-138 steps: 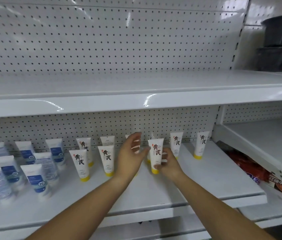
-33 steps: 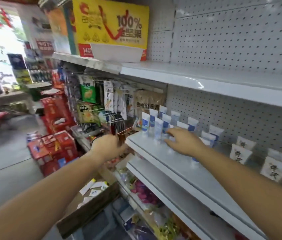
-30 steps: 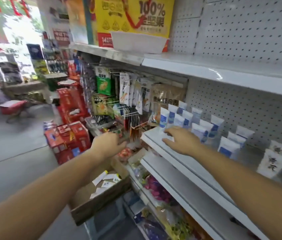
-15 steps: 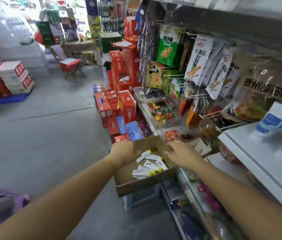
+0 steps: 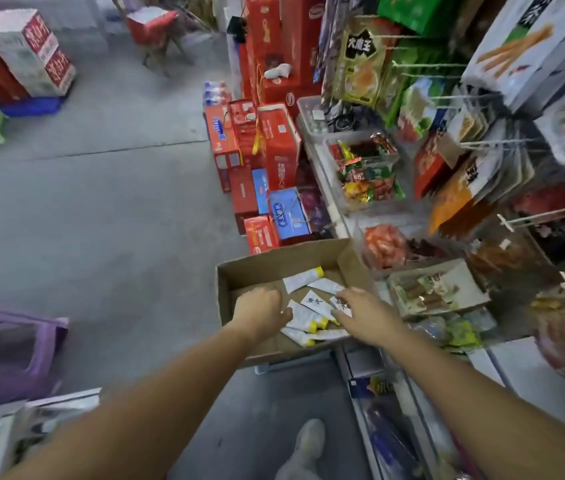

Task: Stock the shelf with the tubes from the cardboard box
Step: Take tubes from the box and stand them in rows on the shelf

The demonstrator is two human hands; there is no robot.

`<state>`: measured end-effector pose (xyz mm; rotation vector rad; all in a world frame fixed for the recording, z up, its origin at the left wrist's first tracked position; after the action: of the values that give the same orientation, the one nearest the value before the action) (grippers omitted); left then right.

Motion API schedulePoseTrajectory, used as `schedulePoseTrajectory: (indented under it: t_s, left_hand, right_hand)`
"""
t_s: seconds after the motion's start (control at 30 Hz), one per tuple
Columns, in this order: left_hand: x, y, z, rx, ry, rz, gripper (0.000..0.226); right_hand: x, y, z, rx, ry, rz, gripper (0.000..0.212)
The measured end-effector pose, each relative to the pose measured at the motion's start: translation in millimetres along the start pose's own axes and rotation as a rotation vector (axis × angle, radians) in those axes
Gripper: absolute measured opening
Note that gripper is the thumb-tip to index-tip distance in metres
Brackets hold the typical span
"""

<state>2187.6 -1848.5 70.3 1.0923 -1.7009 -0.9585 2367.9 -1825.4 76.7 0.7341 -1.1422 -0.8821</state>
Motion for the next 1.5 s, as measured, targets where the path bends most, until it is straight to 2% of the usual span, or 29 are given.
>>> schedulePoseTrajectory:
  t_s: [0.23, 0.37, 0.5, 0.7, 0.77, 0.87, 1.03, 1.2, 1.3, 1.5]
  left_hand:
    - [-50.1, -103.7, 29.3, 0.031, 0.041, 0.177, 0.031]
    - [-71.3, -160.0, 53.9, 0.106, 0.096, 0.269, 0.029]
    - [-85.3, -211.8, 77.0, 0.240, 0.194, 0.327, 0.027]
    - [-110.2, -275.8, 90.3, 0.799, 0.633, 0.169, 0.038]
    - [-118.1, -291.3, 86.3, 0.890, 0.742, 0.076, 0.045]
    - [-117.7, -309.5, 86.5, 1.041, 1.011, -0.133, 0.055]
    - [-126.9, -334.1, 66.4, 1.158, 1.250, -0.172, 0.068]
    - [-135.0, -347.2, 68.6, 1.098, 1.321, -0.291, 0.067]
    - [-134.4, -355.2, 73.9, 1.089, 1.344, -0.266, 0.073]
    - [-132.3, -346.0, 92.4, 1.075, 1.224, -0.219, 0.081]
  right_hand:
    - [-87.3, -90.8, -45.7, -0.036, -0.107, 0.189, 0.038]
    - [-130.6, -132.8, -59.0, -0.022, -0.133, 0.235, 0.053]
    - [-163.0, -170.5, -67.6, 0.003, -0.160, 0.278, 0.040]
    - [-214.3, -225.9, -72.3, 0.065, -0.157, 0.324, 0.045]
    - [-226.4, -239.8, -72.9, 0.097, -0.158, 0.335, 0.047]
    - [-238.9, -261.0, -74.0, 0.160, -0.145, 0.371, 0.051]
    - [-253.2, -282.8, -83.7, 0.246, -0.176, 0.359, 0.037]
    - [-268.0, -290.9, -81.0, 0.230, -0.234, 0.318, 0.031]
    - [-270.4, -295.2, -81.6, 0.208, -0.280, 0.327, 0.034]
    - [-265.3, -295.6, -76.7, 0.192, -0.356, 0.250, 0.026]
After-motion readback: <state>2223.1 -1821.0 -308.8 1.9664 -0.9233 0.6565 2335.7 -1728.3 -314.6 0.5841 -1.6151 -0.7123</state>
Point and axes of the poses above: each hand's wrist, its own x-axis away from the middle knuckle, its own y-axis out of the back of the hand, z = x × y, the point moved 10 cm from there along -x, towards the middle knuckle, and after that the axes turned 15 degrees about -y, right-handed, at the moved point
